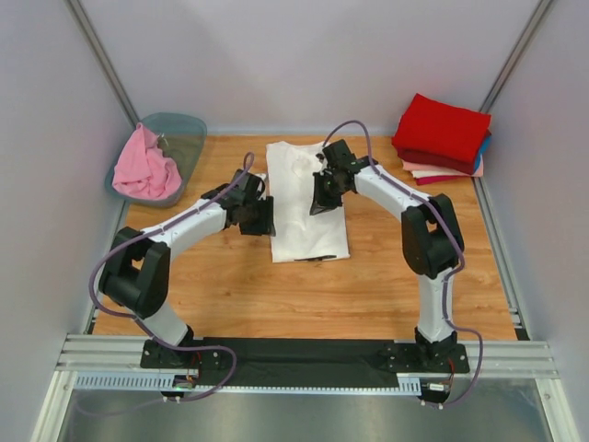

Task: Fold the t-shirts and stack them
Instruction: Fold the tshirt

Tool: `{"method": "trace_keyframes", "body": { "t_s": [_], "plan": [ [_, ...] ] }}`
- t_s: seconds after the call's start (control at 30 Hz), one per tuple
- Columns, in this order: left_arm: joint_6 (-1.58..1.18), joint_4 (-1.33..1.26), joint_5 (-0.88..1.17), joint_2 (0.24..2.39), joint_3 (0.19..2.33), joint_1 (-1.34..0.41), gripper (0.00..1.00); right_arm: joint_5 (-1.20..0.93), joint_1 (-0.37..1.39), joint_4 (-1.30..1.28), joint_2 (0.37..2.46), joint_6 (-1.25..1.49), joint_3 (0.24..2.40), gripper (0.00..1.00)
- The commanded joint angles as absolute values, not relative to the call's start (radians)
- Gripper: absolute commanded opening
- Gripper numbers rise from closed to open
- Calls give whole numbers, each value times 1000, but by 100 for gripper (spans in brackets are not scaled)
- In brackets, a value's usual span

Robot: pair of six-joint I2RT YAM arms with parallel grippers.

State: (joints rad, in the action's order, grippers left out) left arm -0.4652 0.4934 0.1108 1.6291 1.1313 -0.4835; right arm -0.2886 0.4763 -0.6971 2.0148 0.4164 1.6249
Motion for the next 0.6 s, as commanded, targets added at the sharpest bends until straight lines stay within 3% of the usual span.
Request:
{"method": "trace_keyframes", "body": {
  "t_s": [0.0, 0.23, 0.57],
  "plan": [
    [-502, 324, 202, 1617, 1098, -483, 53, -423, 485, -683, 2089, 405, 1742, 4],
    [-512, 253, 212, 1678, 1117, -483, 52, -399, 456, -719, 2250, 410, 1848, 0],
    [-448, 533, 153, 2182, 1701, -434, 47, -523, 341, -657, 2367, 371, 1933, 1]
  ]
}}
